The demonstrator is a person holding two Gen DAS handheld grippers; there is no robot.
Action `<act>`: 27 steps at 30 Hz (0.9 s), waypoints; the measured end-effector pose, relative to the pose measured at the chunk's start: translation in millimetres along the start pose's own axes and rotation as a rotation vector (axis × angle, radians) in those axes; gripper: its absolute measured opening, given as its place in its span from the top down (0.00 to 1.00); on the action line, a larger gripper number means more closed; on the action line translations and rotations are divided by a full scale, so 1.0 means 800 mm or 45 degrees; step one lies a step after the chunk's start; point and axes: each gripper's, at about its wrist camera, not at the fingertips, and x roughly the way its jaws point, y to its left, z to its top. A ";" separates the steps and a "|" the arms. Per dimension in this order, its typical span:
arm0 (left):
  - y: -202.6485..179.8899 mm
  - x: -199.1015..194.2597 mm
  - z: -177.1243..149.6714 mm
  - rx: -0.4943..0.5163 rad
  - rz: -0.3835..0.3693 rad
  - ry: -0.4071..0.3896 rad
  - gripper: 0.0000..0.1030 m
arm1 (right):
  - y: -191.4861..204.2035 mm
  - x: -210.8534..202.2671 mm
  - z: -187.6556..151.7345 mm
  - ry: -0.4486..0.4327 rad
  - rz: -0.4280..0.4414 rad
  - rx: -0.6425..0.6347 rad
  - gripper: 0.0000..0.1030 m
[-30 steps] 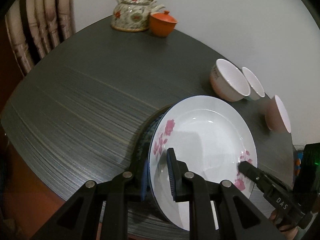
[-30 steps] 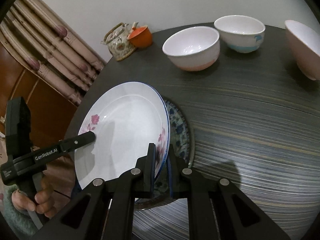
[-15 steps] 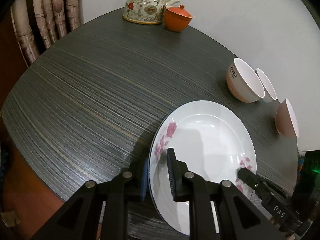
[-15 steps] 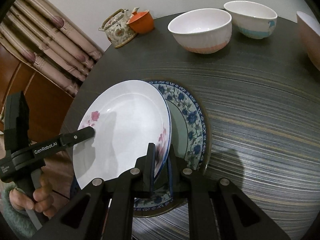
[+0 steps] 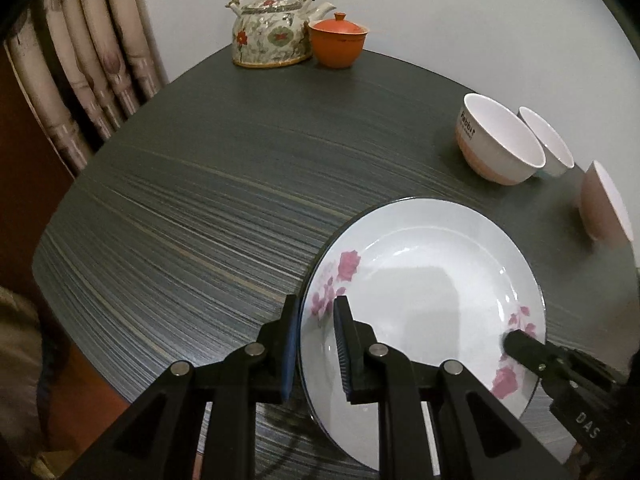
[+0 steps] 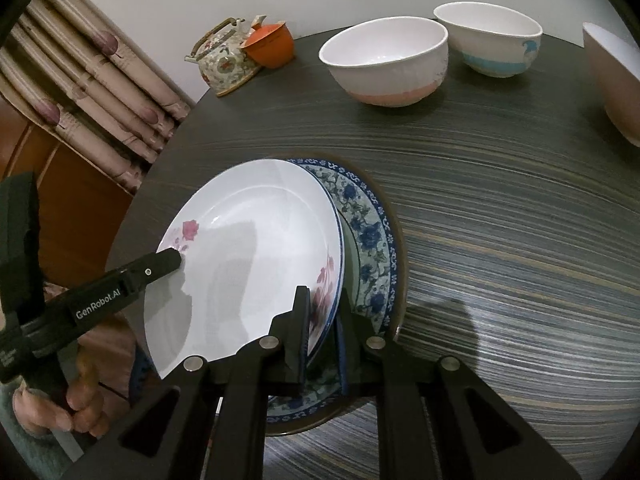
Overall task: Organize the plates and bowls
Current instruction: 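Carry the held pink-flower plate over the blue-and-white plates and lower it, then open both grippers and withdraw from the stacked plates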
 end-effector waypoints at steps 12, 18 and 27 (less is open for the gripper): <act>-0.013 0.000 -0.003 0.053 0.061 -0.045 0.83 | 0.007 -0.005 0.002 -0.016 -0.088 -0.033 0.85; -0.019 -0.009 -0.003 0.088 0.085 -0.077 0.83 | 0.011 -0.006 0.004 -0.003 -0.119 -0.029 0.81; -0.028 -0.027 -0.003 0.124 0.076 -0.134 0.73 | 0.026 -0.013 0.004 -0.054 -0.189 -0.075 0.70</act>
